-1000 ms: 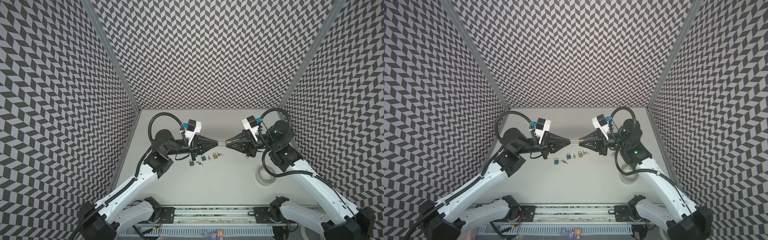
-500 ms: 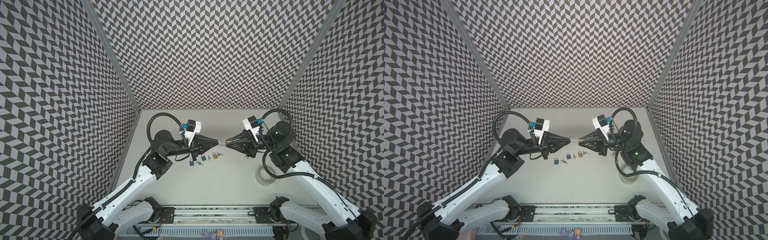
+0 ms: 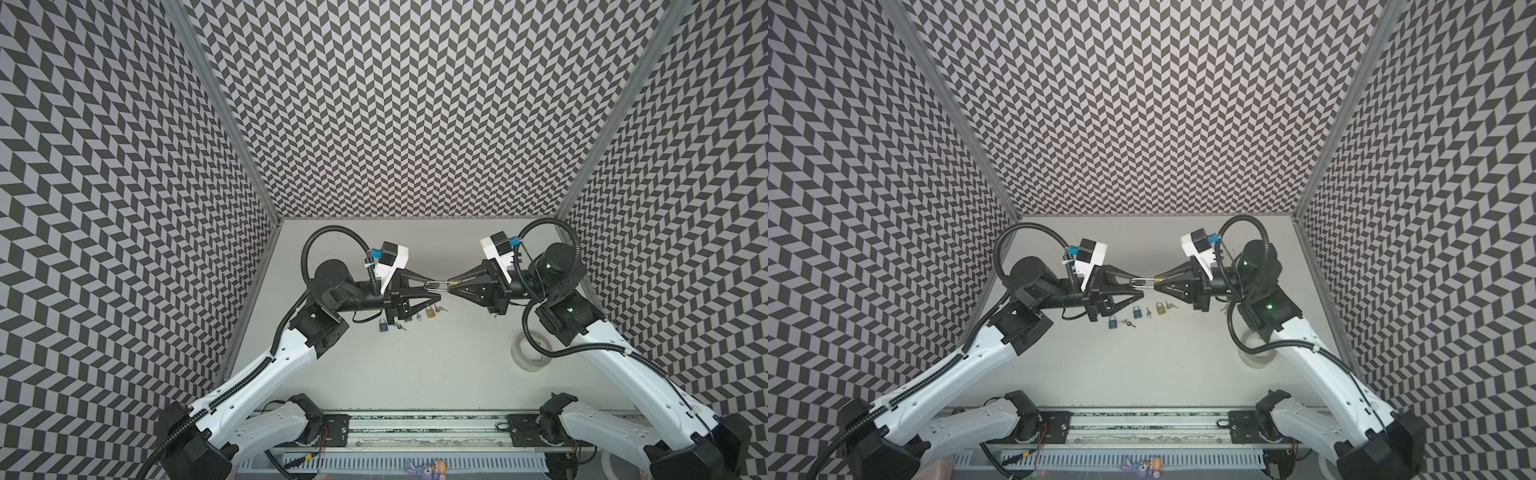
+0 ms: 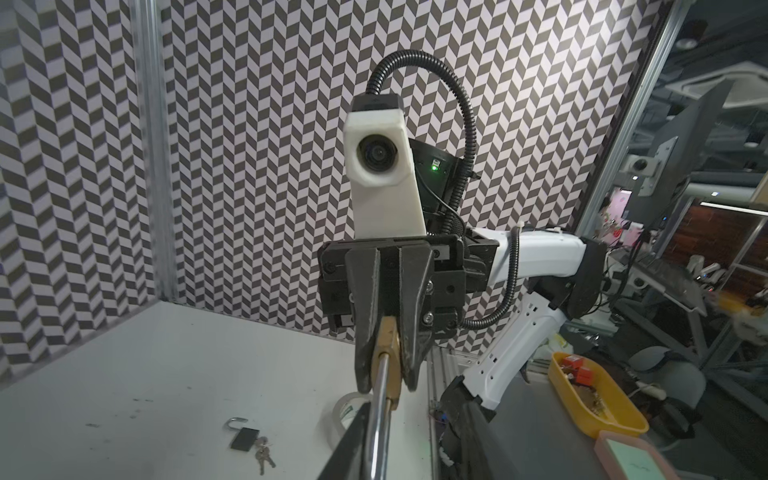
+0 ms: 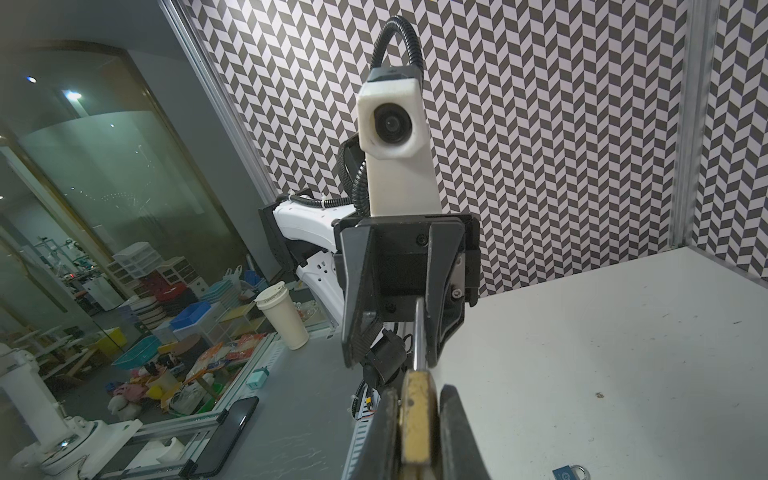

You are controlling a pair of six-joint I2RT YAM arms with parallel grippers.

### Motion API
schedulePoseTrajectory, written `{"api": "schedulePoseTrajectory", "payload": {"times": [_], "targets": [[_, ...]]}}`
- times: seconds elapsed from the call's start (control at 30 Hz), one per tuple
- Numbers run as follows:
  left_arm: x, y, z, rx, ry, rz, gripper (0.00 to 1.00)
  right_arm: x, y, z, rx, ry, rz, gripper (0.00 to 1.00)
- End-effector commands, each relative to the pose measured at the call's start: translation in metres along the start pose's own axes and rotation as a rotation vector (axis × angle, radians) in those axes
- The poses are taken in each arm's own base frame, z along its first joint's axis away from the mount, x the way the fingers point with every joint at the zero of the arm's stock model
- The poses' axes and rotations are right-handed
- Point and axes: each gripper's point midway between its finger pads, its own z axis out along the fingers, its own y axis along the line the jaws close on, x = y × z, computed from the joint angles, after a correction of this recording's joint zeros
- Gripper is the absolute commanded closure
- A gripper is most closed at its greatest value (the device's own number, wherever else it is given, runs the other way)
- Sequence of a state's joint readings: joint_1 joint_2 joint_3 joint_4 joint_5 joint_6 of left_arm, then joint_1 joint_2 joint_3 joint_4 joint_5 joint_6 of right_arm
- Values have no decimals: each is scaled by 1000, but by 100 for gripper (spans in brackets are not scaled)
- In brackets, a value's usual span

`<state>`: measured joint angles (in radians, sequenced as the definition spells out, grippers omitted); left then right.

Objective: Lock with the key

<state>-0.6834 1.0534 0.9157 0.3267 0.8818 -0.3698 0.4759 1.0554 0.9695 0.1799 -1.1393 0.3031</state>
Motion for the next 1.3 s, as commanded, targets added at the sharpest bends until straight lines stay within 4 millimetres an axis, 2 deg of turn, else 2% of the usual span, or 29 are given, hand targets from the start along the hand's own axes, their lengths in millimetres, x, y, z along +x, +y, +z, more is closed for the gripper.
{"api": "schedulePoseTrajectory", "payload": {"times": [0.0, 0.27, 0.4, 0.43, 0.47, 0.53, 0.6, 0.63, 0.67, 0.83, 0.93, 1.03, 1.17, 1.27], "targets": [[-4, -9, 0, 35, -15, 18, 78, -5, 2, 1, -4, -19, -39, 100], [-7, -7, -3, 6, -26, 28, 100, -4, 2, 0, 1, -17, -41, 100], [-8, -6, -5, -3, -30, 27, 100, -5, 2, -1, 15, -20, -46, 100], [-9, -6, -6, -7, -34, 26, 100, -6, 1, -1, 29, -25, -48, 96], [-10, -5, -7, -13, -39, 26, 100, -7, -2, -3, 57, -32, -48, 82], [-13, -3, -11, -26, -48, 30, 100, -8, -7, -6, 118, -50, -52, 64], [-15, -2, -16, -37, -60, 25, 100, -13, -11, -13, 188, -78, -66, 54], [-16, -1, -18, -41, -64, 18, 100, -15, -14, -17, 233, -93, -67, 47], [-17, -1, -19, -42, -66, 18, 100, -19, -14, -20, 263, -108, -76, 44], [-16, -2, -20, -33, -58, 19, 100, -30, -3, -31, 310, -153, -107, 43], [-15, -2, -19, -26, -54, 20, 100, -28, 4, -26, 247, -128, -92, 55], [-17, -3, -18, -15, -54, 25, 100, -21, 7, -17, 166, -79, -56, 58], [-18, -4, -17, -8, -54, 26, 100, -19, 4, -15, 158, -72, -48, 59], [-17, -4, -18, -9, -54, 25, 100, -22, 6, -16, 156, -81, -58, 69]]}}
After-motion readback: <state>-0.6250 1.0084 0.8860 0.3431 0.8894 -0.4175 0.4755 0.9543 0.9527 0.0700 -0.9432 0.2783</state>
